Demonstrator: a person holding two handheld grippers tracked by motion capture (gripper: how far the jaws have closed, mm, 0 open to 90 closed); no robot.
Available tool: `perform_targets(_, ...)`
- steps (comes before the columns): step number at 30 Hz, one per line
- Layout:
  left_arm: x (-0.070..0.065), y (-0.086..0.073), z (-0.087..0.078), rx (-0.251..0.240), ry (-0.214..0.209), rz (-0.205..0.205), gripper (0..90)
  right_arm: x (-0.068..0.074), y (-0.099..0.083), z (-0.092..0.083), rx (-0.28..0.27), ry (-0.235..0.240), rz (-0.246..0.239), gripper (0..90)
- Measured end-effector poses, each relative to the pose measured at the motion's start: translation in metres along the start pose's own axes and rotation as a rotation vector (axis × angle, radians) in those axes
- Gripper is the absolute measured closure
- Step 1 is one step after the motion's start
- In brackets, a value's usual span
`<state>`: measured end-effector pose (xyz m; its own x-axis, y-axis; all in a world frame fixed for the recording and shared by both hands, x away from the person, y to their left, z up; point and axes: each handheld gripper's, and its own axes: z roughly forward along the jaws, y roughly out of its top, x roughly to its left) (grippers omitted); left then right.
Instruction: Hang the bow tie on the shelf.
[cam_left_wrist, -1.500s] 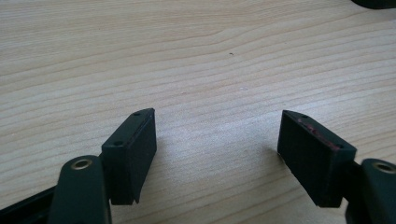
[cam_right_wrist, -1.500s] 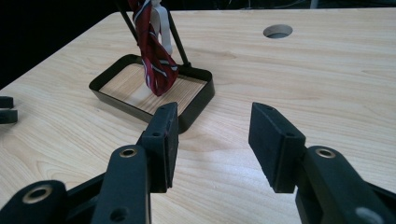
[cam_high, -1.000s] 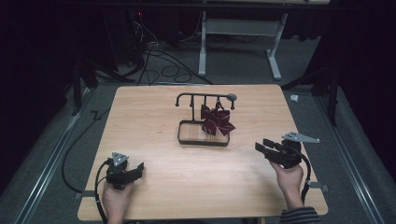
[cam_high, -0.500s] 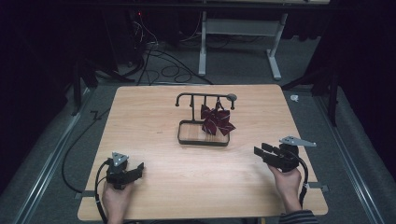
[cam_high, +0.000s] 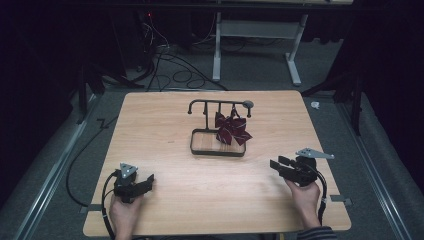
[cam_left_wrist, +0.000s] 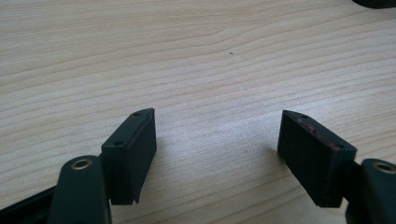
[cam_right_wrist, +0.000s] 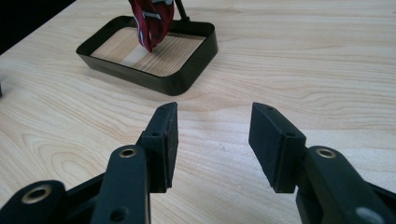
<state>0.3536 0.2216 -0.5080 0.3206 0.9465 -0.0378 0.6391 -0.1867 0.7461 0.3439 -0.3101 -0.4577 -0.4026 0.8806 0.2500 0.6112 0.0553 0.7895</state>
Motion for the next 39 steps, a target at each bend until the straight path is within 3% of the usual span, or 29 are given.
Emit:
perform_targets(22, 0.0, 0.0, 0.0, 0.002, 0.001, 0.003, 28.7, 0.001, -0.011, 0.015, 0.049, -0.026, -0.005, 53.7)
perform_targets(33, 0.0, 0.0, 0.0, 0.001, 0.001, 0.001, 28.7, 0.003, -0.016, 0.025, 0.075, -0.068, -0.03, 53.4)
perform_targets(39, 0.0, 0.0, 0.0, 0.0, 0.0, 0.0, 28.7, 0.007, -0.018, 0.031, 0.097, -0.1, -0.072, 53.5)
